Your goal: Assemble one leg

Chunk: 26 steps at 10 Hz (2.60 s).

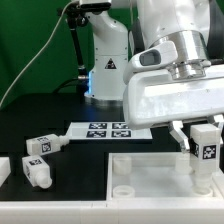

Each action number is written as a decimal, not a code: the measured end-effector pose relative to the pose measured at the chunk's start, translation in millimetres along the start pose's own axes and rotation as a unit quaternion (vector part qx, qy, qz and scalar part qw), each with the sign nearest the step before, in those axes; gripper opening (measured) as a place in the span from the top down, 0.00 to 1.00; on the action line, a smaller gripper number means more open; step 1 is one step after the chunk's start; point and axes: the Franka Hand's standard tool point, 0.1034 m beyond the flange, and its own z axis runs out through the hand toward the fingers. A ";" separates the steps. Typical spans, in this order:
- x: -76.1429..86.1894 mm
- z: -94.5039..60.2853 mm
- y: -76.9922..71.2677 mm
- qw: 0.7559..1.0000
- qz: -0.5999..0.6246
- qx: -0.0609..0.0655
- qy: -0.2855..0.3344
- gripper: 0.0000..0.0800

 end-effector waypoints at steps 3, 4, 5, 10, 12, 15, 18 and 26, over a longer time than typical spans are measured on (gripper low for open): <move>-1.8 3.0 1.1 1.000 0.001 -0.001 0.005 0.65; -0.8 3.8 1.3 1.000 0.001 -0.001 0.006 0.65; -0.9 5.6 -0.1 1.000 0.001 0.000 0.005 0.65; -7.6 13.6 1.3 1.000 0.002 0.000 0.002 0.65; -7.0 14.5 2.3 1.000 0.001 -0.003 0.016 0.65; -8.9 16.4 1.7 1.000 0.001 -0.001 0.009 0.53; -2.5 10.5 1.6 1.000 -0.001 -0.001 0.007 0.23; 13.3 -12.9 -15.6 0.983 -0.008 0.039 -0.178 0.19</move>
Offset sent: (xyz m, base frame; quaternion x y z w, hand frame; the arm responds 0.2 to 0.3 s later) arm 0.0077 -0.0004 -0.0068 0.0003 0.0055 0.0058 1.0000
